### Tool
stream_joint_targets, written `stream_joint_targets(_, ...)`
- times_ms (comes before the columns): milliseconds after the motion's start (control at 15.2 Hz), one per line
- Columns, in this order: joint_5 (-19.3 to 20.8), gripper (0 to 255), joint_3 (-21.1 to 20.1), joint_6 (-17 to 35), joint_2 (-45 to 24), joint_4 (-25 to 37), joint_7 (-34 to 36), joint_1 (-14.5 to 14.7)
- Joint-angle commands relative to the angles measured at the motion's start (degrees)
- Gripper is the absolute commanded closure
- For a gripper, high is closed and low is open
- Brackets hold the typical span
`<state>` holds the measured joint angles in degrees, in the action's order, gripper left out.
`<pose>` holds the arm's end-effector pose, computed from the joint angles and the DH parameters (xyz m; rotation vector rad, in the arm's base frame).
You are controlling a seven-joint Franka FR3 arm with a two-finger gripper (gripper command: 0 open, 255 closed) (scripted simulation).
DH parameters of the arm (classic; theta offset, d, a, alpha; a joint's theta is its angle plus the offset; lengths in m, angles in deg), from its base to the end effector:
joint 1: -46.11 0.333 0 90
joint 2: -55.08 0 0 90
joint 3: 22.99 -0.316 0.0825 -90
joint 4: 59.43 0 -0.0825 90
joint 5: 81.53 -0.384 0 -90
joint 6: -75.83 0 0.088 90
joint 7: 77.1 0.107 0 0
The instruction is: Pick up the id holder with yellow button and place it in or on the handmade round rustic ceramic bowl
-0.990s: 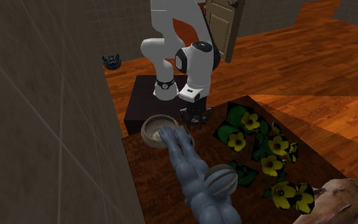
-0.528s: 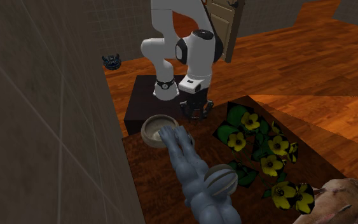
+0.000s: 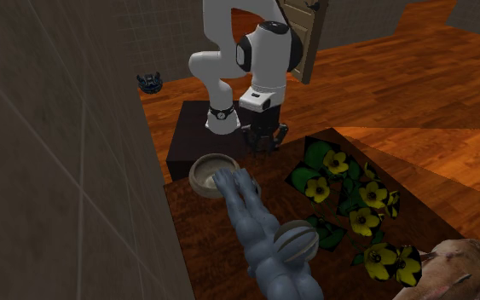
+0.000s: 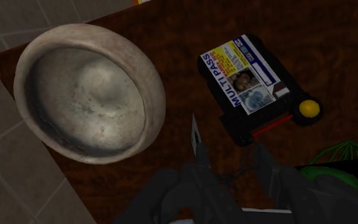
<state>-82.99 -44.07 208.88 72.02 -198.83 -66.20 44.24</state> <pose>0.4363 0.1556 0.4246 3.0830 0.1903 0.2830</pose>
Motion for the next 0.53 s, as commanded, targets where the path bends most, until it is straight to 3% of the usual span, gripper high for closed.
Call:
stream_joint_targets(0, -0.33, 255, 0.24, -1.9, 0.91, 1.0, -0.33, 0.13)
stream_joint_targets(462, -0.91, 255, 0.96, -7.62, 2.98, 4.73, -1.18, 0.31)
